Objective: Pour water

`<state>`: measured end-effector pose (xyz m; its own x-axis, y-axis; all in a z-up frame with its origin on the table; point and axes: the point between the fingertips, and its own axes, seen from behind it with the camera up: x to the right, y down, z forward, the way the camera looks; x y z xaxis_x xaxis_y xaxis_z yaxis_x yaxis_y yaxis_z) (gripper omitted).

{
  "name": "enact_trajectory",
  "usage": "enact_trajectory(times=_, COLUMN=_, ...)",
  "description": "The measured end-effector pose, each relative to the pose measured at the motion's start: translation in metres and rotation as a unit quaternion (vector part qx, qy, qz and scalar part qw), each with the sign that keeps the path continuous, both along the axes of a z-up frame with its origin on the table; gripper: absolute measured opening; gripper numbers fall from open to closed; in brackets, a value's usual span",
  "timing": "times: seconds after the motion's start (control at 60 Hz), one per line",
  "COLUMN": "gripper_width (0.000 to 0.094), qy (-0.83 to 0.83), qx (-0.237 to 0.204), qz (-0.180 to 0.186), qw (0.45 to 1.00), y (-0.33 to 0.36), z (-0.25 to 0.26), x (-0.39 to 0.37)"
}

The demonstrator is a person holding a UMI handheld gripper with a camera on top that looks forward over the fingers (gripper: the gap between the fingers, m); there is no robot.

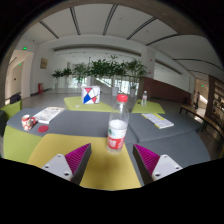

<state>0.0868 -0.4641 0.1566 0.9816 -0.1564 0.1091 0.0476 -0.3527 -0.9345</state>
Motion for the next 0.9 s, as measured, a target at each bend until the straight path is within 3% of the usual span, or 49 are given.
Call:
enact_trajectory(times=0.433, gripper_width=0.0786, qy=0.024, qx=0.053, qz=-0.010, qw=0.998, y=0.143, z=-0.020, x=0.043)
enact_trajectory(times=0.517, gripper_width=0.0533, qy=0.019, qx=0.064, qz=-0.014, qw=0.998, y=0.152, z=-0.019, x=0.048)
enact_trajectory(times=0.617, gripper_width=0.0469, qy=0.016, qx=0.075, qz=-0.017, qw=0.997, y=0.155, z=-0.017, x=0.051)
enact_trajectory(times=0.683, gripper_width=0.0363, qy=0.000, qx=0.077, qz=-0.025, qw=0.997, y=0.159, z=-0.018, x=0.051)
enact_trajectory(times=0.9, gripper_width=0.0333, qy=-0.054, qx=0.078, qz=-0.042, qw=0.995, y=0.156, z=0.007, x=0.045)
